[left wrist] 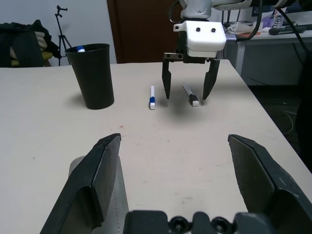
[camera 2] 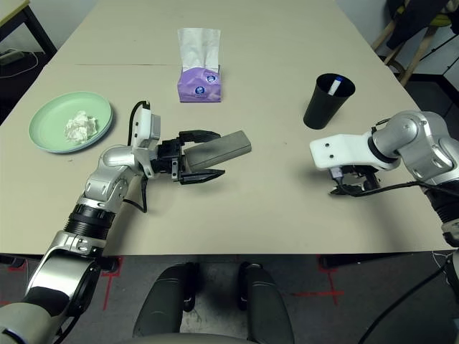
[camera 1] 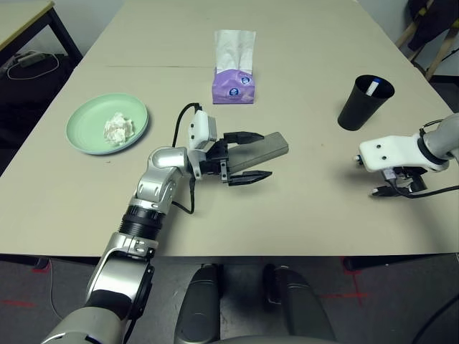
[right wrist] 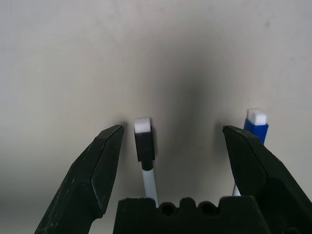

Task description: Organize and tidy the items on the table.

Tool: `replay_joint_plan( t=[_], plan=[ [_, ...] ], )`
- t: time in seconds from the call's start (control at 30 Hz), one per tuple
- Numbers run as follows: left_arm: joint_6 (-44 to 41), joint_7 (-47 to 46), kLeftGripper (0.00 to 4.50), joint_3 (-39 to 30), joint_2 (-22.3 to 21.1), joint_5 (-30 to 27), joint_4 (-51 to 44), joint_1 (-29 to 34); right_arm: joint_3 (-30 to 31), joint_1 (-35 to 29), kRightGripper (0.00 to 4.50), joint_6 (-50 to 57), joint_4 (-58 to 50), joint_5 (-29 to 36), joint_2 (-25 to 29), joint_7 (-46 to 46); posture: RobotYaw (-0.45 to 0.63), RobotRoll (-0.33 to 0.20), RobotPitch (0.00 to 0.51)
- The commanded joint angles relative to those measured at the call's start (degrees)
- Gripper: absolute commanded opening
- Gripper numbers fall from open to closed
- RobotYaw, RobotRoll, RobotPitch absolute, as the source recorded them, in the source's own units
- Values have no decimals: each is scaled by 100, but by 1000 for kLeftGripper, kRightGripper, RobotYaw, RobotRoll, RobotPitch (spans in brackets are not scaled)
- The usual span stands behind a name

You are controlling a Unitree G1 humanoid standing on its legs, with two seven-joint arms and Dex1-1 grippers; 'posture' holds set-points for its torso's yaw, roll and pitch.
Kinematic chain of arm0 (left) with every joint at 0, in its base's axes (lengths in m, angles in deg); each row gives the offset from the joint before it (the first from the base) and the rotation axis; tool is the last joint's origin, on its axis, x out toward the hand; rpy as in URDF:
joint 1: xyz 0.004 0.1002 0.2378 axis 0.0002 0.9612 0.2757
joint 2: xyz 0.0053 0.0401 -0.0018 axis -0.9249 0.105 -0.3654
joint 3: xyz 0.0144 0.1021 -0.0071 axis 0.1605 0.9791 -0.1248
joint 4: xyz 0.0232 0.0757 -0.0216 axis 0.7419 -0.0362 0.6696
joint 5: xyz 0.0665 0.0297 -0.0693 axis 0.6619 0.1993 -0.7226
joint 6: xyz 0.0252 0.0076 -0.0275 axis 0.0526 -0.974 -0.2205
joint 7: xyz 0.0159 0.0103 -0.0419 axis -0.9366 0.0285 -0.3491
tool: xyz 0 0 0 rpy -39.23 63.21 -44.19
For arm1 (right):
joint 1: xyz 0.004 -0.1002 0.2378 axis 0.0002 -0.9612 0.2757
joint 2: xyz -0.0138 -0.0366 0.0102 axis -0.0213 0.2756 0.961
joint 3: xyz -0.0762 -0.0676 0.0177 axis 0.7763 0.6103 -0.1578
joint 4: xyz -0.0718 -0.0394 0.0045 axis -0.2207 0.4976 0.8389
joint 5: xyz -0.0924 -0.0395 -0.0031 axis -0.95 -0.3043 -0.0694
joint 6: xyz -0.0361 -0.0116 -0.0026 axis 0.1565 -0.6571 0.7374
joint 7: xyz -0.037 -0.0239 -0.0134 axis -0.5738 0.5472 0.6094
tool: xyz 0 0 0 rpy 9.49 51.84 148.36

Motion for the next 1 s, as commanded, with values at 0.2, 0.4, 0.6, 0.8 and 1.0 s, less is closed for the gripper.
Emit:
replay_joint_plan(
  t=[0.2, 0.4, 0.6, 0.8, 1.0],
  plan=[
    [-60, -362, 4462, 99, -103, 315, -38, 107, 96, -117, 4500, -566, 387, -441, -91, -246, 70, 0, 196],
    [-82, -528, 4462, 68, -146, 378, -70, 161, 89, -219, 4500, -541, 343, -452, -182, -244, 77, 0, 199],
    [-182, -567, 4500, 113, -203, 410, -97, 175, 73, -310, 3562, -479, 152, -359, -161, 7, 79, 0, 201],
    [-161, -588, 4500, 129, -205, 423, -77, 171, -32, -375, 1303, -323, -115, -282, -81, 216, 72, 0, 194],
    [-92, -592, 4500, 128, -189, 440, 3, 140, -138, -378, 417, -133, -357, -179, 57, 355, 57, 0, 186]
  ],
)
